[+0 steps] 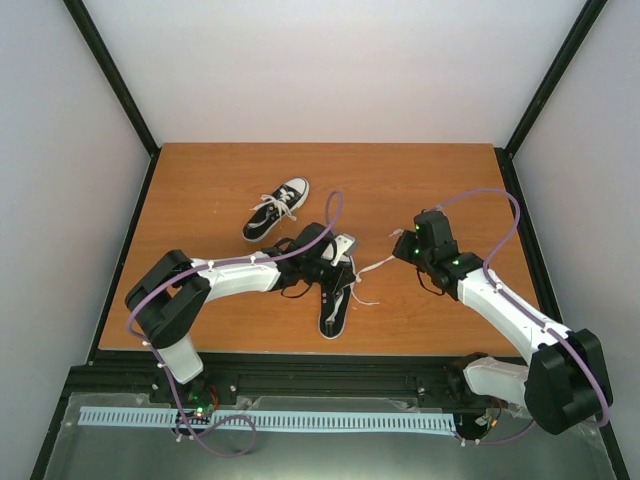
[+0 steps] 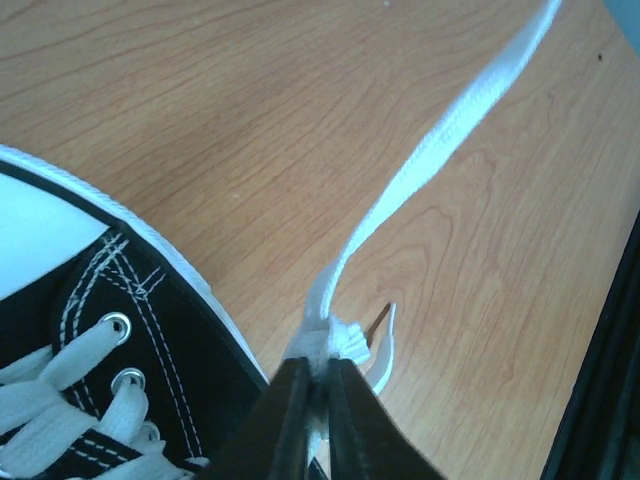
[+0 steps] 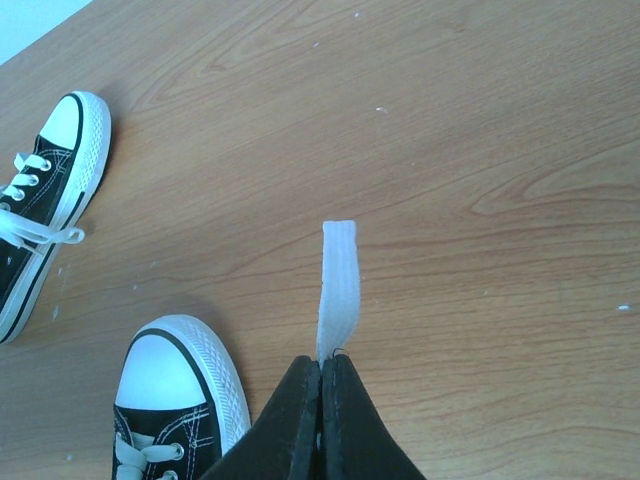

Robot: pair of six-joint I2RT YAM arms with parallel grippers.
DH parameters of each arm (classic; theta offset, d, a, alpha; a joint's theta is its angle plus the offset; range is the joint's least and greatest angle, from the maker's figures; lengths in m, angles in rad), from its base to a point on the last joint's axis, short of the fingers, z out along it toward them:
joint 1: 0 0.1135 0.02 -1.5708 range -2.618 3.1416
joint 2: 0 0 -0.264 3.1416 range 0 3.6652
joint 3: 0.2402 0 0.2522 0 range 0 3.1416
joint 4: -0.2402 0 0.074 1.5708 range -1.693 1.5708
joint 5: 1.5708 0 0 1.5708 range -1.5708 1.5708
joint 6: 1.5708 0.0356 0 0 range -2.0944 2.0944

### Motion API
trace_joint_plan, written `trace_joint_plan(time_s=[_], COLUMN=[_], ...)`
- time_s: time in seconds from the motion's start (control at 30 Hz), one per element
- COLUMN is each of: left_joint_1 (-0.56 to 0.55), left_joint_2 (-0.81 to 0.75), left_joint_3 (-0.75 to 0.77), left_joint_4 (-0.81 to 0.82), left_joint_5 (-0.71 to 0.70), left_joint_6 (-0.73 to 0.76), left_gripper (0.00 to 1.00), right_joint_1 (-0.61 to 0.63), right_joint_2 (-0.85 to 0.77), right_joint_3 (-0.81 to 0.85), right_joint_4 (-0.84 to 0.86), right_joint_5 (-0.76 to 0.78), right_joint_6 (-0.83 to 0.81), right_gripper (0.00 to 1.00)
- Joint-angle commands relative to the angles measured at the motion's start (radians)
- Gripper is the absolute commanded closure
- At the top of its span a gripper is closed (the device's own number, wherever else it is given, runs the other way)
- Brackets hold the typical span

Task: Tie the shoes
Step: Adjust the shoelace on the shoelace.

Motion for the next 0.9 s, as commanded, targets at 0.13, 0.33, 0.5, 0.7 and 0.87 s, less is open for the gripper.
trace_joint_plan(time_s=[0.13, 0.33, 0.5, 0.7, 0.87], left_joint_1=[-0.007, 0.031, 0.078, 0.12, 0.129], left_joint_2=[-0.129, -0.275, -0.314, -0.373, -0.372], left_joint_3=[-0.05, -0.175, -0.216, -0.283, -0.277], left_joint_4=[0.039, -0.017, -0.029, 0.013, 0.028], left_joint_5=[-0.131, -0.21, -0.116, -0.09, -0.02], left_joint_6=[-0.052, -0.158, -0.204, -0.247, -0.22], left_gripper=[0.99, 0.99, 0.99, 0.98, 0.97], right_joint_1=[-0.008, -0.009, -0.008, -0.008, -0.008], right_joint_2=[0.032, 0.083, 0.13, 0.144, 0.106], right_joint_3=[0.02, 0.02, 0.018, -0.018, -0.07], right_joint_4=[0.03, 0.041, 0.049, 0.033, 0.056], right_joint_5=[-0.021, 0.005, 0.011, 0.062, 0.033], right_joint_6=[-0.026, -0.015, -0.006, 0.004, -0.01], right_gripper=[0.97, 0.97, 0.97, 0.93, 0.62])
